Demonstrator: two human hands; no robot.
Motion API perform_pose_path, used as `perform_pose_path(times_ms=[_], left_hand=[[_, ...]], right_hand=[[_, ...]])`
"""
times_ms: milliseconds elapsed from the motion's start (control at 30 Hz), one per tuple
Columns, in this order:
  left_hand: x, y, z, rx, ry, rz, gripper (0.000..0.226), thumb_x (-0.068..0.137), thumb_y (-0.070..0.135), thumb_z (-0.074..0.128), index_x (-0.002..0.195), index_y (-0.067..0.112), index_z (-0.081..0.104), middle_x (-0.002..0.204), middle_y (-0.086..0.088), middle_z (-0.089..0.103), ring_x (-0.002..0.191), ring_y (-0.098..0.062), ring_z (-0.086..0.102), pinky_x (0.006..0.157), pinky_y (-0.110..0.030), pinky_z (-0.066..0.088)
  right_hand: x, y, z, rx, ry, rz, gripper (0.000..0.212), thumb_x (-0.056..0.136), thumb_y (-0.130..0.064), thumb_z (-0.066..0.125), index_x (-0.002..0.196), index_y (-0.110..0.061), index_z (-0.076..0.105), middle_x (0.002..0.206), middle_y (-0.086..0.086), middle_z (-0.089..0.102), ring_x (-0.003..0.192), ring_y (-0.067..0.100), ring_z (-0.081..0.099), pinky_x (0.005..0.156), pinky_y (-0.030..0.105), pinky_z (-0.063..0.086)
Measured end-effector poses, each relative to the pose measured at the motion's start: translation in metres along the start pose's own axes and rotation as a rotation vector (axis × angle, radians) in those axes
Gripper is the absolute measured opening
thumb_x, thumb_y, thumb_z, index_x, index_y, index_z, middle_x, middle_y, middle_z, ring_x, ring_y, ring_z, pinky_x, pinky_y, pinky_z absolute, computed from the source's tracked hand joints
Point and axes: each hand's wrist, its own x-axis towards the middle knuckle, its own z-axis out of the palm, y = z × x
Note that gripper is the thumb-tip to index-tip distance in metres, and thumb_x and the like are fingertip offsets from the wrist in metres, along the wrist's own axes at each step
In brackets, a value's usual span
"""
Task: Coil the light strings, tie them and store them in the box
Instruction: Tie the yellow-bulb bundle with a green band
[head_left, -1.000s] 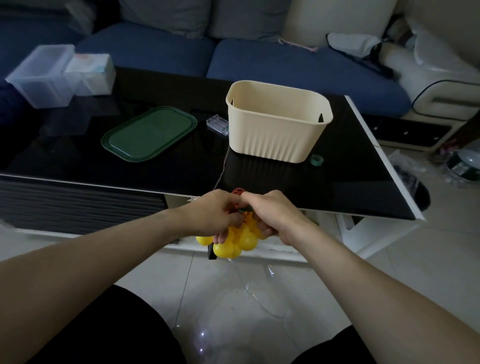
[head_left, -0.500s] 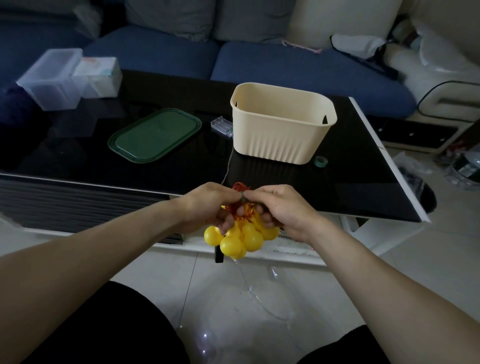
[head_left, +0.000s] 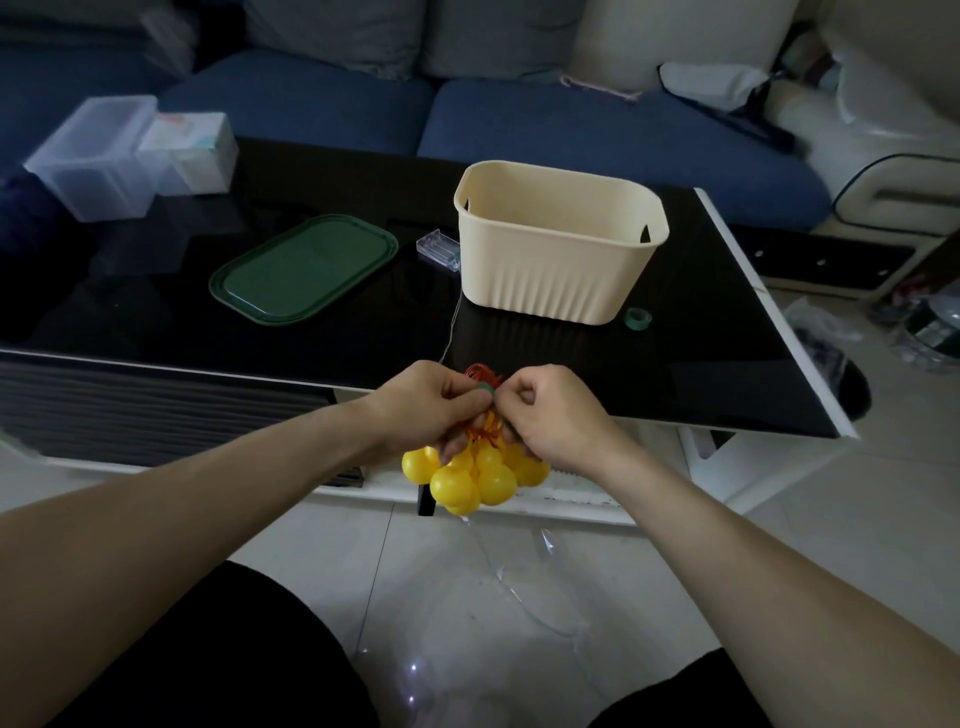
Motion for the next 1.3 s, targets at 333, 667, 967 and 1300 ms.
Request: perform_pose_path(times_ms=[333, 667, 967, 1300], left_hand=[[0.011, -0.007, 0.009, 0.372, 0.153, 0.074, 0.028, 0.1, 0.016, 0.047, 0.082, 0.004, 0.064, 0.047, -0.003, 0.052, 0.037, -0.011, 0.049, 0.042, -0.026, 0.043], [0.013, -0.004, 0.011, 0.425, 0.223, 0.132, 0.028, 0.097, 0.016, 0.05, 0.078, 0.001, 0.065, 0.06, -0.013, 0.061, 0.043, -0.015, 0.052, 0.046, -0.033, 0.046], [0.006, 0.002, 0.011, 0.317, 0.112, 0.055, 0.028, 0.098, 0.007, 0.045, 0.076, 0.002, 0.062, 0.06, -0.014, 0.061, 0.048, -0.015, 0.057, 0.054, -0.03, 0.052], [0.016, -0.005, 0.011, 0.354, 0.16, 0.048, 0.023, 0.09, 0.009, 0.052, 0.074, 0.0, 0.065, 0.055, -0.007, 0.056, 0.046, -0.013, 0.048, 0.05, -0.029, 0.043]], right_hand=[[-0.004, -0.005, -0.001, -0.009, -0.159, 0.066, 0.032, 0.1, -0.012, 0.05, 0.075, -0.003, 0.067, 0.059, 0.001, 0.067, 0.044, 0.012, 0.054, 0.045, 0.024, 0.044], [-0.012, -0.018, -0.009, -0.119, -0.113, 0.038, 0.03, 0.099, -0.013, 0.049, 0.076, -0.007, 0.067, 0.059, 0.001, 0.069, 0.046, 0.012, 0.061, 0.045, 0.019, 0.045], [-0.013, -0.011, -0.004, -0.058, -0.14, 0.06, 0.03, 0.101, -0.015, 0.045, 0.077, -0.013, 0.063, 0.058, 0.001, 0.068, 0.047, 0.014, 0.061, 0.047, 0.023, 0.046], [-0.011, -0.012, -0.008, -0.08, -0.136, 0.077, 0.03, 0.102, -0.016, 0.048, 0.078, -0.008, 0.065, 0.055, 0.0, 0.064, 0.044, 0.011, 0.056, 0.044, 0.02, 0.046]])
